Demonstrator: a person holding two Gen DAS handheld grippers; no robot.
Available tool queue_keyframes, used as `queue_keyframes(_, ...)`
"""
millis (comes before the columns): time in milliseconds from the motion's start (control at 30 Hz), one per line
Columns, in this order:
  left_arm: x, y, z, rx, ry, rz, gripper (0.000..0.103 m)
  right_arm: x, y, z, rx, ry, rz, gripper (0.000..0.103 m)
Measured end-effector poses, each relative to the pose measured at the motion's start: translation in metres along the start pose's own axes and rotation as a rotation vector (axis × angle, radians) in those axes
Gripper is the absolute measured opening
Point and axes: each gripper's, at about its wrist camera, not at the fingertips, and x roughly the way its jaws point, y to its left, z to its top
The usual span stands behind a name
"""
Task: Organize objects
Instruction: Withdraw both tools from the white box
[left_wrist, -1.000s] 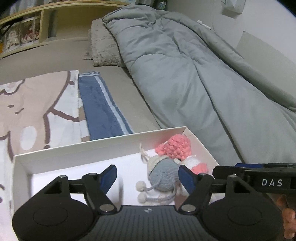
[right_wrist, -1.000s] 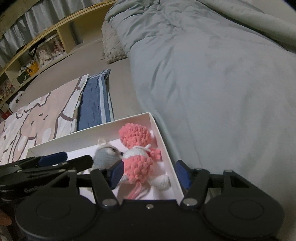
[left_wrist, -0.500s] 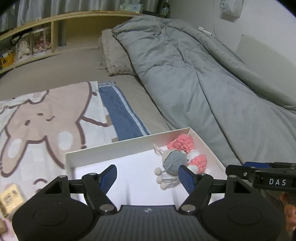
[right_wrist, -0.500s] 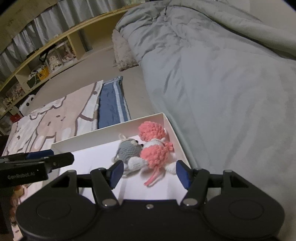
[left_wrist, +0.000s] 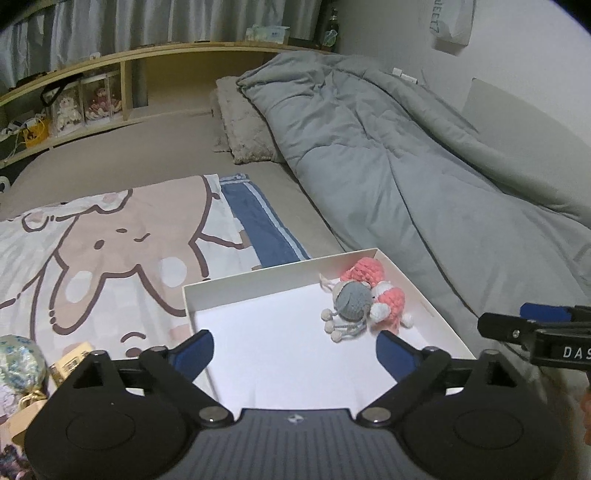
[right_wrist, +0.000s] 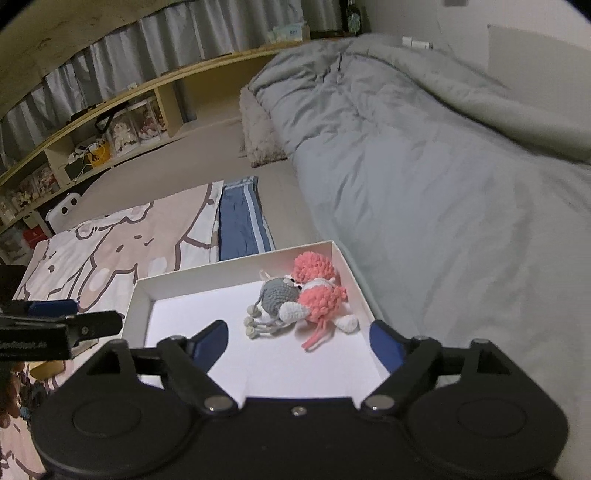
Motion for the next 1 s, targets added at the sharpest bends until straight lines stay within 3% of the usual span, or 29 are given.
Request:
queue_keyframes(233,-0.025,0.003,-0.009,0.013,-0.032,0.021,0.103,-0.028,0.010,-0.009,-0.028,-0.045,-0.033,0.103)
queue_keyframes(700,-0.049,0.021,-0.030,-0.010,-0.077,0.012,0.103,-0.044,0.025,-0.022,-0.053,-0.053,-0.067,0.103)
queue_keyframes(1000,-0.067,0.071,-0.037,-0.061,-0.082,0.074,0.103,-0.027,0.050,-0.025,-0.074,-0.046,-0.030,0.103)
